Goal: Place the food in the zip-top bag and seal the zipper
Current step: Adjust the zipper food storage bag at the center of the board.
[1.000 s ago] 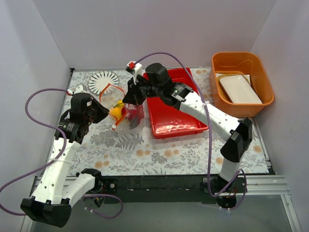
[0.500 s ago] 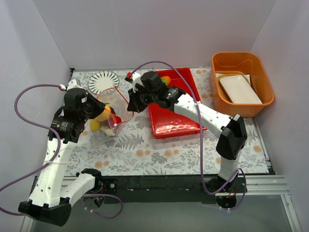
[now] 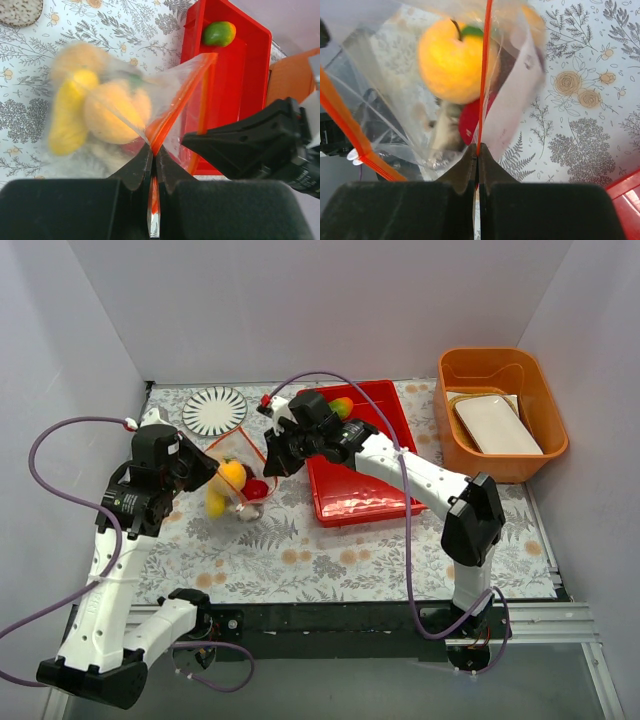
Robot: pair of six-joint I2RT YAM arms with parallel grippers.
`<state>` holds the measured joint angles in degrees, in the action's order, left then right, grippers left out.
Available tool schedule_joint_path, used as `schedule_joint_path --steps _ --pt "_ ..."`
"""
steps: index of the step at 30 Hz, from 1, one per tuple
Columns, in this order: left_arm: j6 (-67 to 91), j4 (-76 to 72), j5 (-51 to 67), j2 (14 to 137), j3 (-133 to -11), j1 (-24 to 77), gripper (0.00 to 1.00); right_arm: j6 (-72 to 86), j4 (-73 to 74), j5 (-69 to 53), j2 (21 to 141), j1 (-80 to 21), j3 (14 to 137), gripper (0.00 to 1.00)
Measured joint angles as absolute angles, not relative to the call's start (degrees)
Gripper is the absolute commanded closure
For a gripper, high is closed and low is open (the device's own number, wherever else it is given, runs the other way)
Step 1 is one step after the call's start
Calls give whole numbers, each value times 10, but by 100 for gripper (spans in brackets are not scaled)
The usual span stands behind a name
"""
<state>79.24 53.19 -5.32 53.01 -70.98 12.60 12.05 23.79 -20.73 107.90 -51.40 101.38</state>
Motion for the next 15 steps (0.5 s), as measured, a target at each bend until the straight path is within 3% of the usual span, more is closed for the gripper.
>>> schedule_joint_path --steps 3,9,10,12,13,15 --pt "790 533 -54 528 -710 126 100 122 235 -206 1091 -514 1008 92" --pt "782 522 -48 533 -692 126 100 128 234 -196 1105 -507 1002 59" --pt "782 517 -43 536 -682 126 100 131 230 -195 1105 -504 998 46" --pt "782 504 -32 545 -653 126 100 135 218 -192 1103 -494 983 32" --pt "783 498 -27 548 -636 126 100 136 210 -190 1101 -488 971 2" --pt "784 484 -17 550 -607 126 100 145 185 -188 1087 -473 928 2"
